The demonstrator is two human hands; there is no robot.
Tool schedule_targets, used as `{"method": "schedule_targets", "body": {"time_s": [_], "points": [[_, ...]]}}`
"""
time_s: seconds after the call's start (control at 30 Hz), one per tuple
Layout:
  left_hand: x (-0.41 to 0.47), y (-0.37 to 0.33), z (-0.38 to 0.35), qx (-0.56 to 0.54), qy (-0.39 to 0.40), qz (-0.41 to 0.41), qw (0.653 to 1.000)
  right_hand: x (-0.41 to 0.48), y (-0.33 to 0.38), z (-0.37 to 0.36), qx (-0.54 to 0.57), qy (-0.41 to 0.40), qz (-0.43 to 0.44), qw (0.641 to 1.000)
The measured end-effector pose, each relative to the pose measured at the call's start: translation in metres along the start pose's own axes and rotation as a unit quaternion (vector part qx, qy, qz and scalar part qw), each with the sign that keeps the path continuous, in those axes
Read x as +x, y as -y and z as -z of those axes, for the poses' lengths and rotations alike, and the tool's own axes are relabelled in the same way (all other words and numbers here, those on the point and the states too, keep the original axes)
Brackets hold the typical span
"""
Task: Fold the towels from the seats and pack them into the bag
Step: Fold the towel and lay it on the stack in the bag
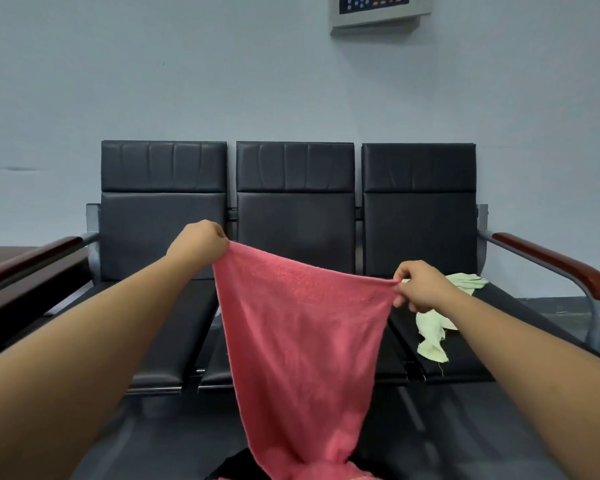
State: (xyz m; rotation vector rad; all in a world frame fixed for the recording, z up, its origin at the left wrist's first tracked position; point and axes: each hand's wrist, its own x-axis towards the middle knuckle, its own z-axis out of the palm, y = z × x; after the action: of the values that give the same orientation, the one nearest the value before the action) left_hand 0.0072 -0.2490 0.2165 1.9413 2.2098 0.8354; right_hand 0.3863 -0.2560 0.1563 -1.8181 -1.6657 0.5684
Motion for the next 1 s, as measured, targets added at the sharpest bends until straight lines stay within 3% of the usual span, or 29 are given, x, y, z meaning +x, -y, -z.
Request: {"method": "schedule_targets", "body": {"time_s": [0.07, 0.13, 0.2, 0.3, 0.43, 0.57, 0.83, 1.0], "points": [[0.000, 0.002, -0.002, -0.009, 0.025, 0.026, 0.999, 0.000, 0.007, -0.001, 0.151, -0.009, -0.015, 0.988], [-0.001, 0.002, -0.005, -0.033, 0.044, 0.040, 0.998, 0.000, 0.020, -0.004, 0.225, -0.002, -0.005, 0.974], [-0.002, 0.000, -0.008, -0.170, 0.073, 0.035, 0.982, 0.002, 0.033, -0.009, 0.273, -0.015, -0.007, 0.962], [-0.010, -0.007, -0.005, -0.416, 0.194, 0.009, 0.888, 0.006, 0.049, -0.013, 0.311, -0.041, -0.020, 0.949], [-0.009, -0.017, -0.003, -0.446, 0.313, -0.039, 0.837, 0.005, 0.062, -0.016, 0.315, -0.018, 0.007, 0.949], [-0.018, -0.031, -0.009, -0.399, 0.327, -0.110, 0.849, 0.000, 0.074, -0.020, 0.321, -0.031, 0.027, 0.946], [-0.027, -0.057, -0.014, -0.243, 0.217, -0.203, 0.923, -0.019, 0.096, -0.030, 0.209, -0.043, 0.145, 0.966], [-0.027, -0.064, -0.021, -0.229, 0.179, -0.210, 0.933, -0.027, 0.106, -0.040, 0.207, 0.054, 0.172, 0.961]]}}
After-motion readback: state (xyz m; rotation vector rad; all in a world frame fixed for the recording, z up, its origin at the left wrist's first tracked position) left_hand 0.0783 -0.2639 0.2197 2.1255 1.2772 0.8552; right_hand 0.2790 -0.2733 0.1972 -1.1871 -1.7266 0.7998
